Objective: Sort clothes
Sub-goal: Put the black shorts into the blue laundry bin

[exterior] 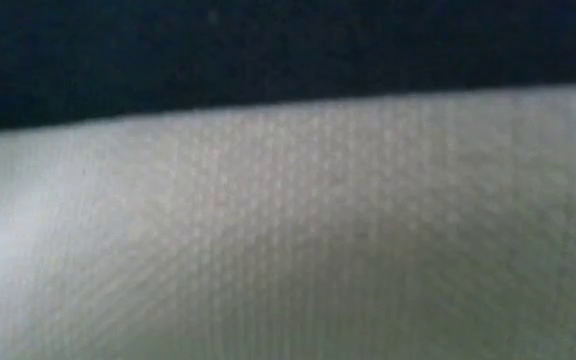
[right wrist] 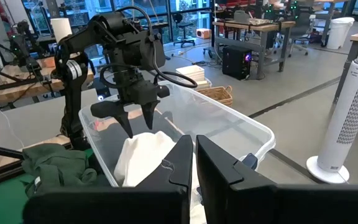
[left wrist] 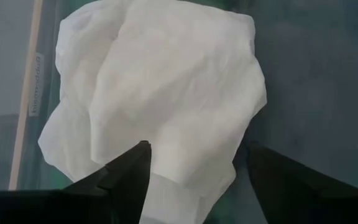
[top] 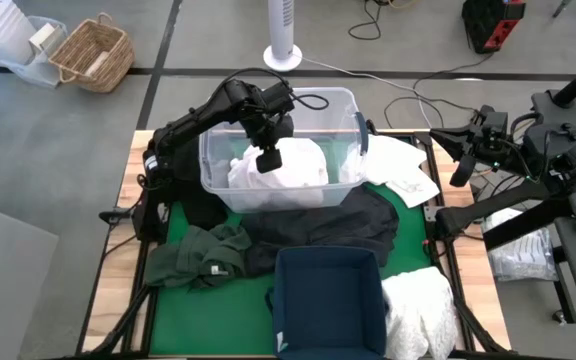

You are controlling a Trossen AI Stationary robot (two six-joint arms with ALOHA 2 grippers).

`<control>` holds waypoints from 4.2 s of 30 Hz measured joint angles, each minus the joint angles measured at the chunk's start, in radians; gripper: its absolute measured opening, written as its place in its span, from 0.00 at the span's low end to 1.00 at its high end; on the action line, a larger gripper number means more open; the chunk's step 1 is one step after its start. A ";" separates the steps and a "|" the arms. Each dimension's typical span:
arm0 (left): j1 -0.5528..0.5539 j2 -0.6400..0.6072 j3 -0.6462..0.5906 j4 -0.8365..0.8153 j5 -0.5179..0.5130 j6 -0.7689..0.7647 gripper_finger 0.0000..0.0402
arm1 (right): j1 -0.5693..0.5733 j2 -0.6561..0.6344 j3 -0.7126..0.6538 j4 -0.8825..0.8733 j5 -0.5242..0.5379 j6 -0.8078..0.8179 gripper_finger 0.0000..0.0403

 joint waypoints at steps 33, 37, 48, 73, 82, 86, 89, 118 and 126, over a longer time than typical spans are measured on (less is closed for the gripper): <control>-0.071 -0.514 0.011 0.306 0.002 -0.053 0.58 | 0.000 0.124 0.026 0.112 0.094 -0.084 0.03; -0.119 -0.562 0.011 0.320 -0.003 -0.082 0.58 | 0.000 0.157 0.074 0.112 0.094 -0.095 0.03; -0.259 -0.679 0.011 0.321 -0.117 -0.136 0.58 | 0.000 0.271 0.213 0.063 0.045 -0.140 0.03; -0.348 -0.941 -0.401 0.551 -0.237 -0.211 0.58 | 0.000 0.406 0.323 -0.501 -0.299 0.134 0.03; -0.349 -1.068 -0.643 0.848 -0.235 -0.201 0.58 | 0.005 0.399 0.225 -0.575 -0.388 0.095 0.03; -0.349 -1.103 -0.709 0.885 -0.236 -0.222 0.58 | 0.005 0.392 0.151 -0.573 -0.396 0.050 0.03; -0.349 -1.120 -0.745 0.909 -0.236 -0.240 0.58 | 0.005 0.385 0.094 -0.572 -0.438 0.067 0.03; -0.349 -1.133 -0.764 0.947 -0.264 -0.246 0.58 | 0.005 0.265 -0.591 -0.153 -0.536 0.112 0.60; -0.349 -1.133 -0.764 0.946 -0.264 -0.246 0.58 | 0.005 0.270 -0.700 -0.042 -0.535 0.102 0.68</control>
